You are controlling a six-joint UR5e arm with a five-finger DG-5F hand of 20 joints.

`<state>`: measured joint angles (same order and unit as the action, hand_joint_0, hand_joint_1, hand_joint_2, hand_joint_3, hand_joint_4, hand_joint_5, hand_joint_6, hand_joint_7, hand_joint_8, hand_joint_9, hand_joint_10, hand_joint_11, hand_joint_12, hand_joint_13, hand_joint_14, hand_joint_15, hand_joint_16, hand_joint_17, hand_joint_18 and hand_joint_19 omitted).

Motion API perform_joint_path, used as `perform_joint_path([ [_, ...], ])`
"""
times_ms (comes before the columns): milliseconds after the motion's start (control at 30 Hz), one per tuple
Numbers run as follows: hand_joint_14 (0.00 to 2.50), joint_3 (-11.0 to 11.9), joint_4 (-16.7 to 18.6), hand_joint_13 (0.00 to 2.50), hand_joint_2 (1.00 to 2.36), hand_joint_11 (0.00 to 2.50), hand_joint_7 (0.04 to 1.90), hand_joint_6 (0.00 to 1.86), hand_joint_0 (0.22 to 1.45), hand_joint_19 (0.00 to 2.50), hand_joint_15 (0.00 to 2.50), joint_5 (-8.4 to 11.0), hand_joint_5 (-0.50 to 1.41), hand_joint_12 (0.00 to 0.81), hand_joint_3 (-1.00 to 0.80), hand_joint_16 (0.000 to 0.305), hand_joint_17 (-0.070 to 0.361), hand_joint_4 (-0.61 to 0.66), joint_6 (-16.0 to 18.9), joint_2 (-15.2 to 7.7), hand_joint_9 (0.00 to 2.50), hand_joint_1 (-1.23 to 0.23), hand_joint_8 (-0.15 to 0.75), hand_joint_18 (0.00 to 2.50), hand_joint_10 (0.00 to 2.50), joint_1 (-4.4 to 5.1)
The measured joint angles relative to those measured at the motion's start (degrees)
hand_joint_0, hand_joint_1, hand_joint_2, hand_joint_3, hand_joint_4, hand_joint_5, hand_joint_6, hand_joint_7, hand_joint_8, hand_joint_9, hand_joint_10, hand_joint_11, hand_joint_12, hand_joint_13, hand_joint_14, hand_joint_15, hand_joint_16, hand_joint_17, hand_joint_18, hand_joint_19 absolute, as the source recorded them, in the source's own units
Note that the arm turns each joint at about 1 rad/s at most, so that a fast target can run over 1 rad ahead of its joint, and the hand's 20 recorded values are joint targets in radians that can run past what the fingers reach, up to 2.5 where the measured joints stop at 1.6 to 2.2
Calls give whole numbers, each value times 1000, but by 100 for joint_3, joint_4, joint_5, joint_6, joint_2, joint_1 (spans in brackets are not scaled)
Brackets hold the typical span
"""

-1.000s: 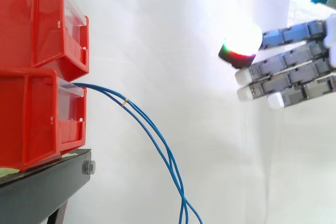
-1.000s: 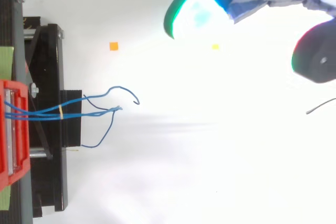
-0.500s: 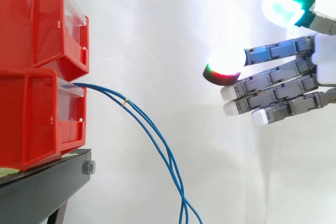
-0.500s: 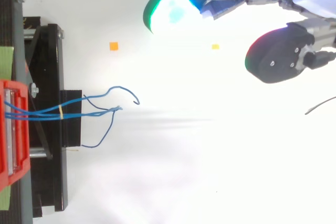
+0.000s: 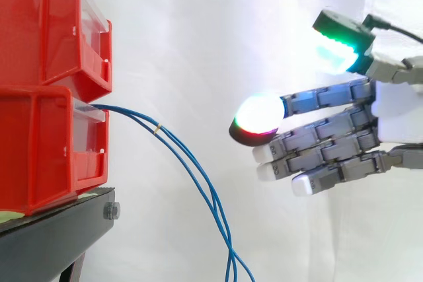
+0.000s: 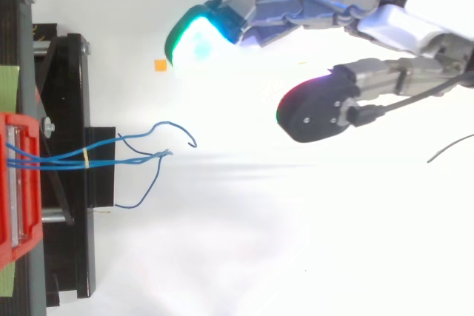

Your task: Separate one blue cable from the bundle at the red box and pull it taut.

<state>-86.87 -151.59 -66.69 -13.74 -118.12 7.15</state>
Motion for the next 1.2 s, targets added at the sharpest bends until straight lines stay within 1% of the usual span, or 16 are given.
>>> perform_joint_path([
  [133,9,96,41,357,1000,366,790,502,538,516,210,9,-231,356,-496,49,110,198,-26,-120,425,-542,293,353,12,5],
  [233,8,149,67,360,1000,375,791,502,538,516,211,71,-230,356,-493,49,110,199,-98,-193,424,-543,292,354,14,16],
  [367,8,175,128,362,1001,370,794,502,539,519,215,162,-229,356,-497,49,110,200,-197,-267,430,-543,293,353,12,30],
  [500,8,181,262,362,1000,370,794,503,538,517,215,218,-229,357,-495,49,110,202,-250,-336,431,-543,294,356,12,43],
  [633,8,202,372,363,1000,376,794,502,539,526,219,259,-229,356,-494,49,110,202,-262,-445,431,-541,296,357,14,32],
  [767,8,325,412,363,1000,379,795,503,539,525,219,265,-228,356,-494,49,110,203,-227,-614,433,-542,294,357,13,23],
  [933,8,568,390,367,1000,380,796,502,539,525,216,238,-227,358,-493,49,110,204,-153,-843,434,-541,295,362,13,15],
  [1033,8,611,418,367,1000,380,797,503,539,525,217,222,-227,357,-495,49,110,206,-97,-946,435,-540,295,363,13,4],
  [1100,8,621,466,367,1000,385,838,503,539,532,213,215,-220,358,-497,49,110,212,-53,-991,439,-537,296,368,13,1],
  [1200,8,625,531,369,1000,382,883,503,538,535,217,202,-213,359,-500,49,110,216,-20,-1016,439,-532,297,370,13,4],
])
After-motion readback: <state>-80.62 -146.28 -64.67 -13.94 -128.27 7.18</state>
